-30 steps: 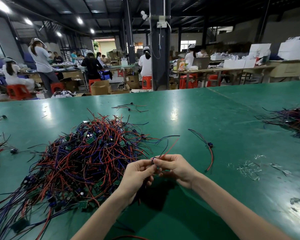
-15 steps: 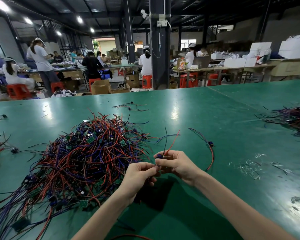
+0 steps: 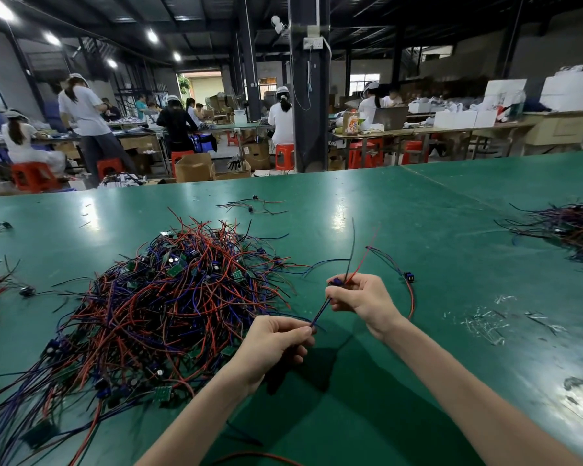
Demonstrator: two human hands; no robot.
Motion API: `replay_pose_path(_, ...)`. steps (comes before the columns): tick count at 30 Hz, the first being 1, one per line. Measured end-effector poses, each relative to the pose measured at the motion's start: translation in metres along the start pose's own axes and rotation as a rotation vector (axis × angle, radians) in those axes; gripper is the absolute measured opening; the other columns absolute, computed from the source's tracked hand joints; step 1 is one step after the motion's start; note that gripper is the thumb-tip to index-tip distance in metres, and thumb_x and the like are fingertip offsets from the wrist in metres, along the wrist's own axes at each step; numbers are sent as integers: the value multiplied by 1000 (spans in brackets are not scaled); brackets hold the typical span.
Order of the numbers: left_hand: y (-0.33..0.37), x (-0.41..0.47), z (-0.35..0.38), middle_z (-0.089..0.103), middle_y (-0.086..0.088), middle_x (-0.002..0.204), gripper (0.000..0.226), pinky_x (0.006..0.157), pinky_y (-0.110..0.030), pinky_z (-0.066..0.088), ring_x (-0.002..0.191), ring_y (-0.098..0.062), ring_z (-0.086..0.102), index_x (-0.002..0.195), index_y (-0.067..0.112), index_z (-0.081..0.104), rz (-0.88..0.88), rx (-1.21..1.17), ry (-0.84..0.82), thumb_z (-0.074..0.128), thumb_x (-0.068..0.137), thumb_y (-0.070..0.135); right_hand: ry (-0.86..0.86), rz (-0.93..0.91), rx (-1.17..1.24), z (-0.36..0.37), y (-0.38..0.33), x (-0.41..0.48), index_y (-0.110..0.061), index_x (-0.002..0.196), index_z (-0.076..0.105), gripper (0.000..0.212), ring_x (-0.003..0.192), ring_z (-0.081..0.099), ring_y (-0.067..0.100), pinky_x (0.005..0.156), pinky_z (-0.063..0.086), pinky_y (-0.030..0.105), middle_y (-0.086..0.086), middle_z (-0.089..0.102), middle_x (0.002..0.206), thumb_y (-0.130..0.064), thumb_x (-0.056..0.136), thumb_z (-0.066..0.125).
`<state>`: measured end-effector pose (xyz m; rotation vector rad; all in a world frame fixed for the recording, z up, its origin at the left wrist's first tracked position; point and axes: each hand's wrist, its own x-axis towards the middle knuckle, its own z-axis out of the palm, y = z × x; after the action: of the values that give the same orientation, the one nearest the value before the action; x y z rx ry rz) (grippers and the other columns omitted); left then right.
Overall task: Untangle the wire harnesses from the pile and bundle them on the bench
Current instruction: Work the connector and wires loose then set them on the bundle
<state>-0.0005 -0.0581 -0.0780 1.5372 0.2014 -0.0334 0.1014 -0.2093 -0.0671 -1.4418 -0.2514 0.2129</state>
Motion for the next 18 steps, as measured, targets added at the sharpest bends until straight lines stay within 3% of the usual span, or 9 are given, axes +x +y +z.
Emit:
replay_pose_path(5,1,-1,1,68,-5,67,15,47,-18,46,49,-7,55,85,0,71,-7,28,-30,59,92,5,109,-50,19,-20,-2,11,2,82,62,12,47,58,6,50,53,17,10,60,66,12,78,66)
replay_pose_path(14,2,-2,-2,57,-2,50,28,41,-19,42,40,-10,50,71,5,67,27,146,37,60,93,20,111,-25,133,-28,-3,17,-1,77,64,11,48,57,8,51,52,18,3,63,59,8,76,70)
replay_pose_path(18,3,-3,-1,61,-3,56,22,45,-18,45,46,-10,55,80,3,68,46,106,-5,56,95,12,112,-18,154,-29,-4,16,0,76,64,10,47,54,7,51,52,18,4,59,60,8,77,69)
